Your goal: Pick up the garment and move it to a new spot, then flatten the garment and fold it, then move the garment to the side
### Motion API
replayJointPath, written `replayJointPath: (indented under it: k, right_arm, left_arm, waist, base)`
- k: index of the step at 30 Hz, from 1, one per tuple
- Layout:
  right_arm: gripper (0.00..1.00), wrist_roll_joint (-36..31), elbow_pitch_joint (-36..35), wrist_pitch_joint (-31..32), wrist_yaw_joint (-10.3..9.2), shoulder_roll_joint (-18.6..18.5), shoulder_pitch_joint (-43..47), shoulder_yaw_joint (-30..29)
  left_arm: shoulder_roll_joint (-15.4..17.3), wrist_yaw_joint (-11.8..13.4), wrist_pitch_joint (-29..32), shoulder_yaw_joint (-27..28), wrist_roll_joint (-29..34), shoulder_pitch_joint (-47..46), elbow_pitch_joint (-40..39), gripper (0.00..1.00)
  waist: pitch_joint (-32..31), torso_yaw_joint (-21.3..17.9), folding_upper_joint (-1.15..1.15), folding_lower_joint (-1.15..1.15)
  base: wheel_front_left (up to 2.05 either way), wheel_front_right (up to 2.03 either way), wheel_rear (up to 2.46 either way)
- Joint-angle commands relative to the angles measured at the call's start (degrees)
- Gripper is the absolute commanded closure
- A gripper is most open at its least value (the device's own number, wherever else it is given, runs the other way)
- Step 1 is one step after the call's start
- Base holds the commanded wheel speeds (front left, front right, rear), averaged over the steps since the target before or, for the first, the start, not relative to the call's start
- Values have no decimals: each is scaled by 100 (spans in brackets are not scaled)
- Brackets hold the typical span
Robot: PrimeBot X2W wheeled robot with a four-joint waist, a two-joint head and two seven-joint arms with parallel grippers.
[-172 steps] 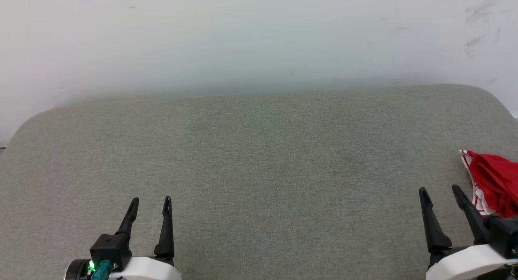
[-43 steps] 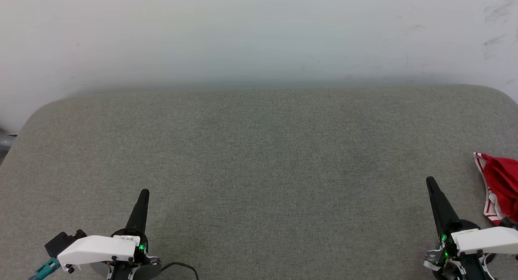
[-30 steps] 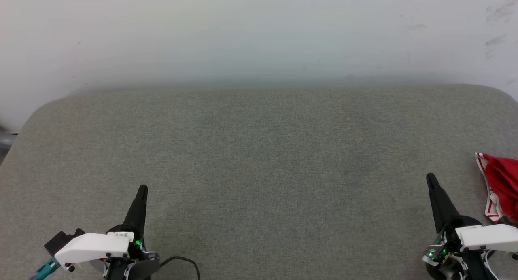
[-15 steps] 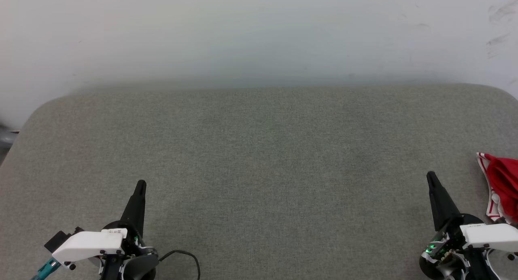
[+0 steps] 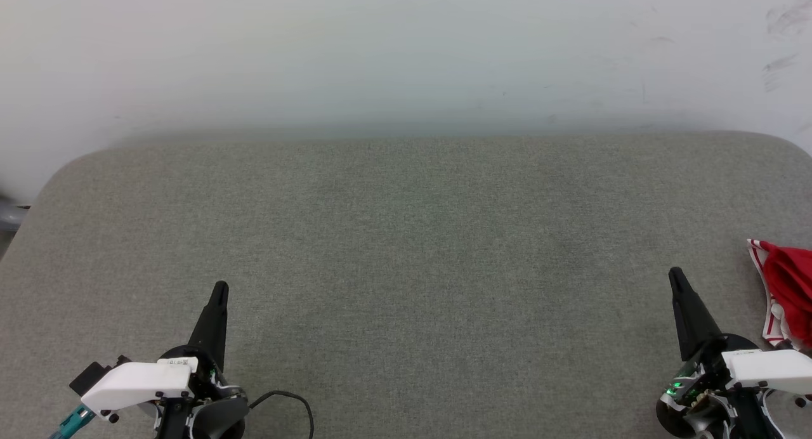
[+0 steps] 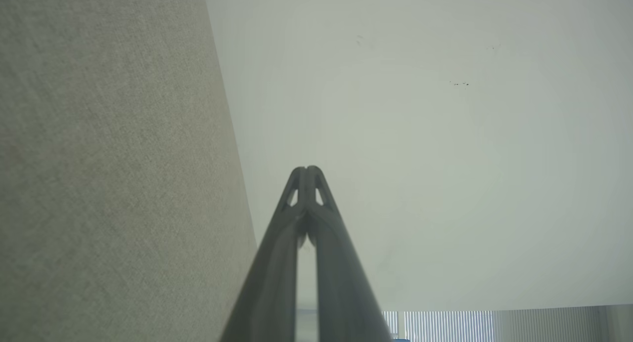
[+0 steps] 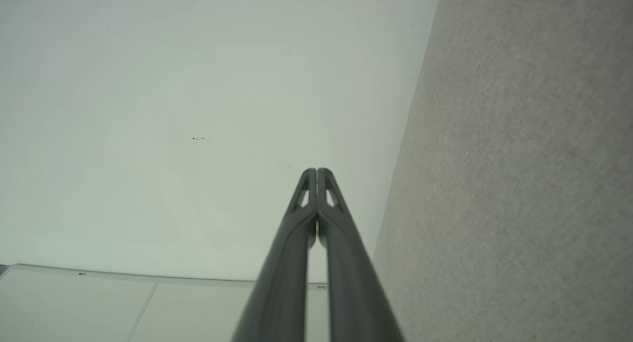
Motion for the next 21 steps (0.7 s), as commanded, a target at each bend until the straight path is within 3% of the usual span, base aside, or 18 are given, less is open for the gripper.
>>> replayJointPath:
  k: [1, 21]
  right_arm:
    - [100, 15, 3, 4, 0, 16, -69, -5]
    - [100, 15, 3, 3, 0, 16, -68, -3]
  left_arm:
    - [-8, -21, 30, 11, -4, -47, 4, 100]
    - [-8, -21, 29, 12, -5, -44, 2, 100]
  waist:
    - [0, 0, 0, 0]
    - [0, 0, 0, 0]
  base:
    - [0, 0, 0]
    - [0, 0, 0]
